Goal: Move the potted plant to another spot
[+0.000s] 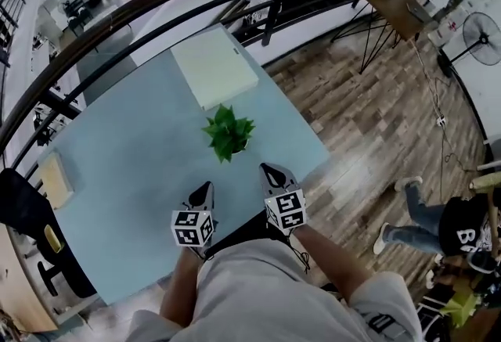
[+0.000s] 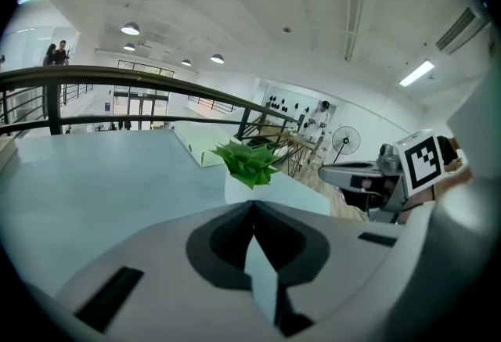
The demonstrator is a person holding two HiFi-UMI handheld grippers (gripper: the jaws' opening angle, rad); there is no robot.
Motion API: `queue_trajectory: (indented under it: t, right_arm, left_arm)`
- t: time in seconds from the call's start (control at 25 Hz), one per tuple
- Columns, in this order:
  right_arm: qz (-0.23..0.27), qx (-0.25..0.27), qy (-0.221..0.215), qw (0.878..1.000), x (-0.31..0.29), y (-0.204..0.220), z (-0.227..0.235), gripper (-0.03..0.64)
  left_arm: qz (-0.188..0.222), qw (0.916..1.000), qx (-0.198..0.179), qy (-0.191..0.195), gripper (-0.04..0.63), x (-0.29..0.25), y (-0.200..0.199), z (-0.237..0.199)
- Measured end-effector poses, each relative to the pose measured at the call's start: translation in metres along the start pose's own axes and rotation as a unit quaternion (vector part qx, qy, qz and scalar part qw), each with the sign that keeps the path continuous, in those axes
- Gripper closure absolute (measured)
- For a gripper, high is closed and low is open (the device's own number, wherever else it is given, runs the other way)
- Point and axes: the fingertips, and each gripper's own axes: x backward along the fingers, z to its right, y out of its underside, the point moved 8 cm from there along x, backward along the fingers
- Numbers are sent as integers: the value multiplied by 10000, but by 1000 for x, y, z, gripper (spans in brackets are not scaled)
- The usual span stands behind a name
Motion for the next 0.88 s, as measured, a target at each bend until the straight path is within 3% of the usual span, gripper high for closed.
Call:
queue_trajectory:
  t: [0.44, 0.6, 0.88]
  right_arm:
    - [704, 229, 231, 9970, 40, -59, -24, 613]
    - [1167, 275, 311, 9923, 57, -94, -18, 614]
    - [1439, 881, 64, 9856, 69, -131, -27, 612]
  left_arm:
    - [887, 9948, -494, 98, 584, 48, -47, 12]
    - [1211, 9895, -781, 67, 584, 61, -73, 21]
    - [1689, 9784, -1195, 29, 584, 76, -120, 38]
